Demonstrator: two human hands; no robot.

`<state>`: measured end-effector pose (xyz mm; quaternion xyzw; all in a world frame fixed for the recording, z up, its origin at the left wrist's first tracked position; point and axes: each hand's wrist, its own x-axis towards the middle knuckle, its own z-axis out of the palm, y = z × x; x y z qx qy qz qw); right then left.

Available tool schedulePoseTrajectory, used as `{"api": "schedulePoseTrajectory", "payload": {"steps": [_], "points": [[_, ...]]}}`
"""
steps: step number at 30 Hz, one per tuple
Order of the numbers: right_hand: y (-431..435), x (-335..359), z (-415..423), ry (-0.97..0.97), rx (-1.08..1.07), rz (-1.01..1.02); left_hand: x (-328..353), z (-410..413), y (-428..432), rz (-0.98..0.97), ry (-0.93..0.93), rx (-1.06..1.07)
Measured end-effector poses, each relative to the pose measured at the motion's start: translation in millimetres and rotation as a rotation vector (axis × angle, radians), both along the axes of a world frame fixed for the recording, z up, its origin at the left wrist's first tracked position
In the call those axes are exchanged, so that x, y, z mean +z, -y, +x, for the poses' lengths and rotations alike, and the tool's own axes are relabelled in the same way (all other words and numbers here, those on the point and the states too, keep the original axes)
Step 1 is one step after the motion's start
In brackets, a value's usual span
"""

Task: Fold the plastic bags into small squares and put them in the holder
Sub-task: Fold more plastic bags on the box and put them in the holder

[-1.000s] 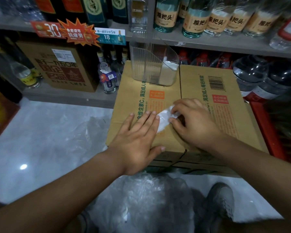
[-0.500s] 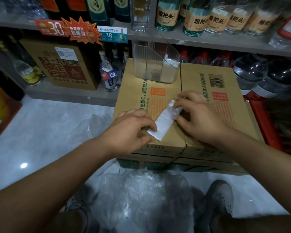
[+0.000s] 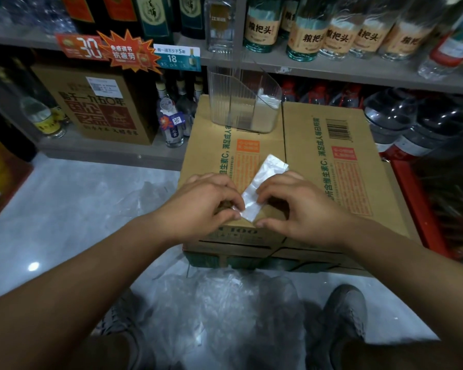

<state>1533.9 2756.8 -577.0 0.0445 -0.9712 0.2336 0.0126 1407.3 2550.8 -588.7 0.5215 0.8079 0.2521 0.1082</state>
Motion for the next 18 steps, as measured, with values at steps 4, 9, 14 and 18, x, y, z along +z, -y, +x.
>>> {"api": "schedulePoseTrajectory", "payload": {"steps": [4,9,14,18], "points": [[-1,1,-3,0.002,-0.035,-0.053,-2,-3,-3,0.036,-0.043,-0.006],[-4,-1,-5,0.006,-0.038,-0.080,-7,-1,-6,0.043,-0.028,0.014],[-3,-1,-3,-0.055,-0.071,-0.104,1,1,-11,0.206,0.237,0.045],[-1,1,0,-0.012,-0.195,-0.284,8,9,-13,0.245,0.535,0.070]]}}
